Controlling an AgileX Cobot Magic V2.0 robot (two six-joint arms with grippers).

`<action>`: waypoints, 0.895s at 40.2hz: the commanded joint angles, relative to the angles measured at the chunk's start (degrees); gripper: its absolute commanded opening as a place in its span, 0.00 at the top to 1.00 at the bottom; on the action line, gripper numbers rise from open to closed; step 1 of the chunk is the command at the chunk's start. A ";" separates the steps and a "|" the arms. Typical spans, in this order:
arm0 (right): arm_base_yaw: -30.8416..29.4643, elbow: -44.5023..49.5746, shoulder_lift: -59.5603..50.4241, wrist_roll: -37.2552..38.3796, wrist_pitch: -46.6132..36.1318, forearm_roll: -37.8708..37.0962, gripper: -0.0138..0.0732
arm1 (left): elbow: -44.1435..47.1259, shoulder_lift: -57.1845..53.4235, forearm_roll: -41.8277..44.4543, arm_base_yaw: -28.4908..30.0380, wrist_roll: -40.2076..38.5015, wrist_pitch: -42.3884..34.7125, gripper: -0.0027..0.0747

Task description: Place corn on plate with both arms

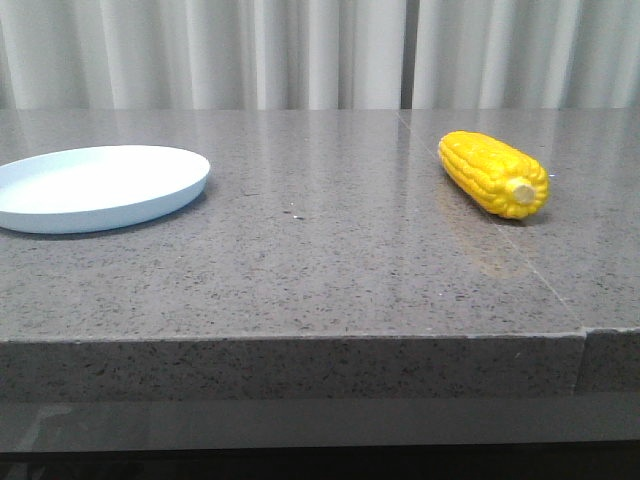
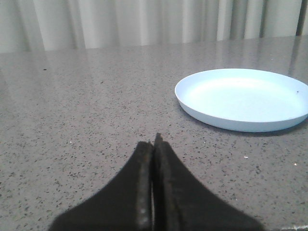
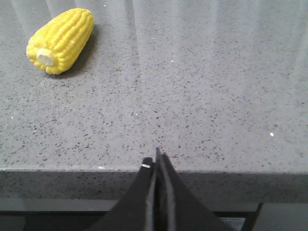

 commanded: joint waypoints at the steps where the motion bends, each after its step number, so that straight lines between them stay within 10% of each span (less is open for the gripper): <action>1: -0.39 -0.88 -0.70 -0.51 -4.31 -0.07 0.94 | 0.13 -1.00 -0.18 0.04 0.10 -5.25 0.99; 36: -0.39 -7.44 -0.70 -0.51 -10.27 -0.07 0.94 | -4.43 -1.00 -3.61 0.04 -0.18 -20.74 0.99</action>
